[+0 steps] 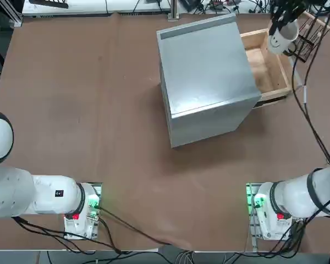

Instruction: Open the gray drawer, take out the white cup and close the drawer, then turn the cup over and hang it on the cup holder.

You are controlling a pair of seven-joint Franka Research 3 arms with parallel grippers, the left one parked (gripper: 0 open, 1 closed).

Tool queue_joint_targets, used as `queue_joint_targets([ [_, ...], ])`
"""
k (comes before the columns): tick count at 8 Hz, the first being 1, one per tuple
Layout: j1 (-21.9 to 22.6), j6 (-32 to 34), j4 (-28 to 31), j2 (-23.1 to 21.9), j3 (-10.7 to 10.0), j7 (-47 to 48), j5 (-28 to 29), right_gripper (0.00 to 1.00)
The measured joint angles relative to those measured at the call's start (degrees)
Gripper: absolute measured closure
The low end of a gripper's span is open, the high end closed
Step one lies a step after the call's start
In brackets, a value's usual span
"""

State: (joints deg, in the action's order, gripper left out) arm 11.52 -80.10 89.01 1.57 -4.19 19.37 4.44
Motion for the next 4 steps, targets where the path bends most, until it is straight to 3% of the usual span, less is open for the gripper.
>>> queue_joint_targets([
  [2,-2.26,5.51,-3.7,-0.59,-2.07,-1.94,-0.42,0.95],
  [4,-6.04,6.25,-3.15,-0.59,-4.61,-12.34,-5.58,0.95],
])
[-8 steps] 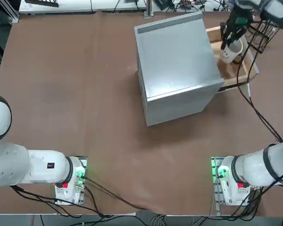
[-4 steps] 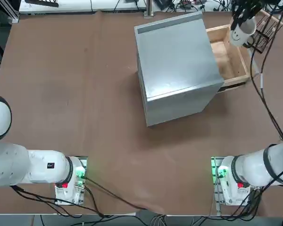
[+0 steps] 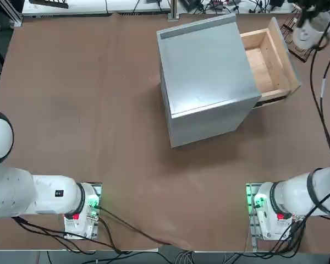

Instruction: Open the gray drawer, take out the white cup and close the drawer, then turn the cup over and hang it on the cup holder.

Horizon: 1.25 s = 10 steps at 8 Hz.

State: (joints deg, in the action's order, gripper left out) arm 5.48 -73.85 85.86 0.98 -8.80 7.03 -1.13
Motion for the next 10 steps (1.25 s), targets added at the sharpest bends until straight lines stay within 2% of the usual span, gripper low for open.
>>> queue_joint_targets([
  [2,-4.22,-4.3,4.22,1.62,-0.33,-10.07,-3.79,0.95],
  [4,-9.48,-12.9,10.39,3.55,-0.43,-20.78,-3.97,0.95],
  [5,-10.69,-18.03,14.06,4.44,-0.44,-22.99,-3.96,0.95],
  [7,-10.53,-25.99,20.41,6.33,0.18,-23.43,-3.92,0.95],
  [8,-10.31,-27.42,21.51,7.33,0.77,-23.41,-3.25,0.95],
  [10,-9.35,-27.94,21.43,8.33,1.34,-23.38,1.76,0.95],
])
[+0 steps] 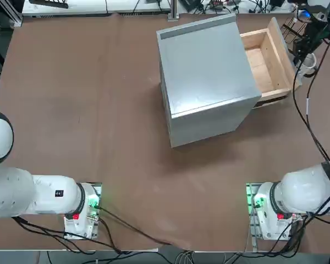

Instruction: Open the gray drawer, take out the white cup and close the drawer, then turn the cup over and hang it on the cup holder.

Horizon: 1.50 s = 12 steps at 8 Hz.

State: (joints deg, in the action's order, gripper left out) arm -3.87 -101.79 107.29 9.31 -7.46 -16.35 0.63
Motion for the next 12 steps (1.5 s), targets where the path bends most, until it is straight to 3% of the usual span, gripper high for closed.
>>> queue_joint_targets([
  [4,2.84,-0.5,-1.01,-0.01,0.02,1.04,5.93,0.95],
  [8,9.61,-2.46,-1.0,1.64,0.17,7.14,9.14,0.95],
  [12,12.61,-2.43,-0.97,1.68,0.16,8.89,14.48,0.95],
])
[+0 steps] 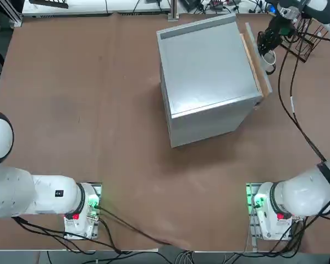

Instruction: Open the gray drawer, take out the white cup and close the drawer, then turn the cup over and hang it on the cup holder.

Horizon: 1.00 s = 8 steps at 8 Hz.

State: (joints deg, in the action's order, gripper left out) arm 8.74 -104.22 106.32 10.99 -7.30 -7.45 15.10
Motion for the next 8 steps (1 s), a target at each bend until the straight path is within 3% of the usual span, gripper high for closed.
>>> queue_joint_targets([
  [8,5.03,0.23,0.18,0.0,0.0,2.94,3.18,0.95],
])
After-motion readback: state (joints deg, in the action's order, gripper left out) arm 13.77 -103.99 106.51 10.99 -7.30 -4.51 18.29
